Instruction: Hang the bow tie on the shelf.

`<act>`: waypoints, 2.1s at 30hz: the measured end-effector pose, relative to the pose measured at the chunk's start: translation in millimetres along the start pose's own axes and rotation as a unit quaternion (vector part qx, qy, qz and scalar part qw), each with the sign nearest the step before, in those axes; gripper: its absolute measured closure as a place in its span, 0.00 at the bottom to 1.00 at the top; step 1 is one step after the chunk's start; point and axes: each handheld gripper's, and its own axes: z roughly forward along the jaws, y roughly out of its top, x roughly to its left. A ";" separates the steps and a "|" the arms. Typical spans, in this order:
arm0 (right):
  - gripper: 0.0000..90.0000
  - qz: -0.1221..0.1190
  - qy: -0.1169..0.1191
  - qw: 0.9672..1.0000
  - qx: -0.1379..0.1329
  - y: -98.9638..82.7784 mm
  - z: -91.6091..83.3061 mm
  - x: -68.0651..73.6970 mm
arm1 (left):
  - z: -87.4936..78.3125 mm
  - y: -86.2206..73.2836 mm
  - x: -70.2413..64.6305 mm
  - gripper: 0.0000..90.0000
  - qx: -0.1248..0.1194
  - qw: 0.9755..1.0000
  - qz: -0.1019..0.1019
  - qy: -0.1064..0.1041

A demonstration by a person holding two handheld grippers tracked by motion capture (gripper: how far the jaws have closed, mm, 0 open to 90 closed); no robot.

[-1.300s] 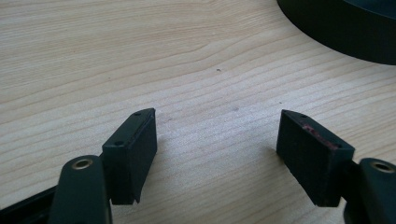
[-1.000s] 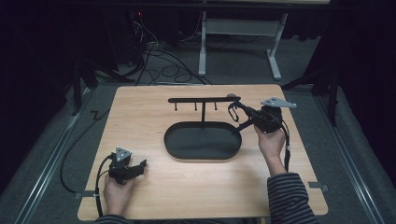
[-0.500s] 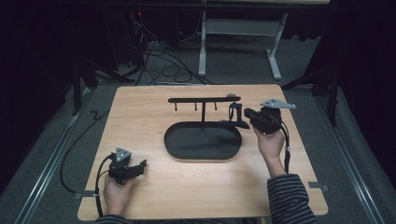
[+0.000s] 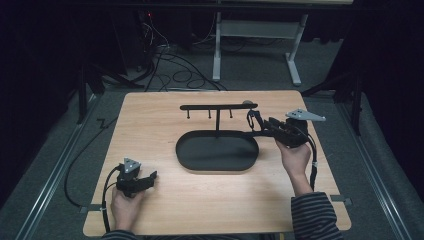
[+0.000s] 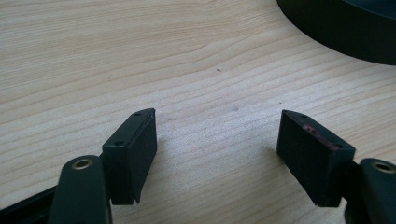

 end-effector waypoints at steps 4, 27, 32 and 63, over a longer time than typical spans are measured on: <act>0.79 0.001 0.002 1.000 -0.003 -2.0 -8.4 -1.8 | 0.0 0.0 -0.1 0.33 0.000 1.000 0.000 0.000; 0.74 0.005 0.009 1.000 -0.010 -22.9 -40.3 -7.7 | 0.2 0.1 -0.6 0.33 0.001 1.000 0.002 0.002; 0.73 0.005 0.013 1.000 -0.014 -27.3 -47.2 -7.2 | 0.2 0.1 -0.5 0.33 0.001 1.000 0.002 0.002; 0.73 0.020 0.016 0.999 -0.020 -59.4 -77.7 -5.4 | 0.1 0.1 -0.7 0.33 0.001 1.000 0.003 0.002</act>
